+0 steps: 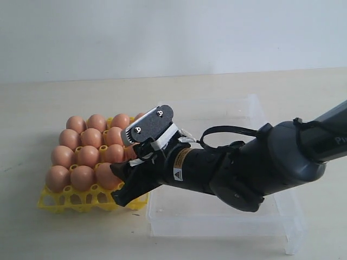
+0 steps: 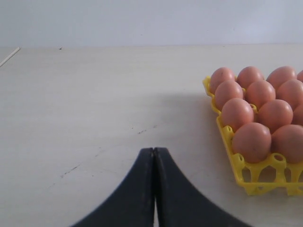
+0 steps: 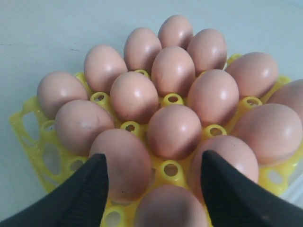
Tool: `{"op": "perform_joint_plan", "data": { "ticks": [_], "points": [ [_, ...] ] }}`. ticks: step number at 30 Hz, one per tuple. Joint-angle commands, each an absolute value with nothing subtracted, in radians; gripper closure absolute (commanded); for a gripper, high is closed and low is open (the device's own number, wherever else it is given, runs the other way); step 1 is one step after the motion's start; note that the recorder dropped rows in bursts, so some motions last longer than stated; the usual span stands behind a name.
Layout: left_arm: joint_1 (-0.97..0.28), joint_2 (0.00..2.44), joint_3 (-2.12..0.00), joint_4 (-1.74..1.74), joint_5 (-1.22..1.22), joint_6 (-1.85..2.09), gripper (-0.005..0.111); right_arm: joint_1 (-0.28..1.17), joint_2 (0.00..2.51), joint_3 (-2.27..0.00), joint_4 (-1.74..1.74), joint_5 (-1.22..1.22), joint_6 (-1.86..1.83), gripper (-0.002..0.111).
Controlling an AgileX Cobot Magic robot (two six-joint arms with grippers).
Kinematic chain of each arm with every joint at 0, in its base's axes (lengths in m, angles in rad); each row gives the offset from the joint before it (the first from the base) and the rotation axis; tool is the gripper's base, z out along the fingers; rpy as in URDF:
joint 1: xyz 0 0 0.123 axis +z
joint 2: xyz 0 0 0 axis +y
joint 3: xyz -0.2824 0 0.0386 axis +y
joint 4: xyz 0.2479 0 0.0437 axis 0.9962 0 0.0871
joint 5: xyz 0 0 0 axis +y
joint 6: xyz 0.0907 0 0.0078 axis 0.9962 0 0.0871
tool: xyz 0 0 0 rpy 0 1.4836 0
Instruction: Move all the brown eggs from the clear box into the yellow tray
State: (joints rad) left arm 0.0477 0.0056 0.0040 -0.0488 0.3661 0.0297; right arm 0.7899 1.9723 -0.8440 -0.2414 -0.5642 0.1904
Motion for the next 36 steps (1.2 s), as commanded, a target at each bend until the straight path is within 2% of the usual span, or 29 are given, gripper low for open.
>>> {"op": "perform_joint_plan", "data": {
  "ticks": [1, 4, 6, 7, 14, 28, 31, 36],
  "points": [
    [0.039, 0.000, 0.000, -0.054, 0.354, 0.028, 0.107, 0.791, 1.906, -0.844, -0.238, -0.508, 0.174, 0.062],
    [0.039, 0.000, 0.000, -0.054, 0.354, 0.028, 0.107, 0.779, 1.817, -0.844, -0.214, -0.382, 0.119, 0.085],
    [0.039, 0.000, 0.000, -0.054, 0.354, 0.028, 0.107, 0.758, 1.751, -0.844, -0.156, -0.276, 0.054, 0.106],
    [0.039, 0.000, 0.000, -0.054, 0.354, 0.028, 0.107, 0.744, 1.729, -0.844, -0.131, -0.238, 0.025, 0.108],
    [0.039, 0.000, 0.000, -0.054, 0.354, 0.028, 0.107, 0.636, 1.577, -0.825, -0.057, -0.114, -0.023, 0.108],
    [0.039, 0.000, 0.000, -0.054, 0.354, 0.028, 0.107, 0.280, 1.109, -0.439, -0.011, -0.172, 0.030, 0.108],
    [0.039, 0.000, 0.000, -0.054, 0.354, 0.028, 0.107, 0.210, 0.924, -0.308, 0.012, -0.173, 0.030, 0.108],
    [0.039, 0.000, 0.000, -0.054, 0.354, 0.028, 0.107, 0.207, 0.606, -0.125, 0.054, -0.164, 0.030, 0.108]
  ]
}}
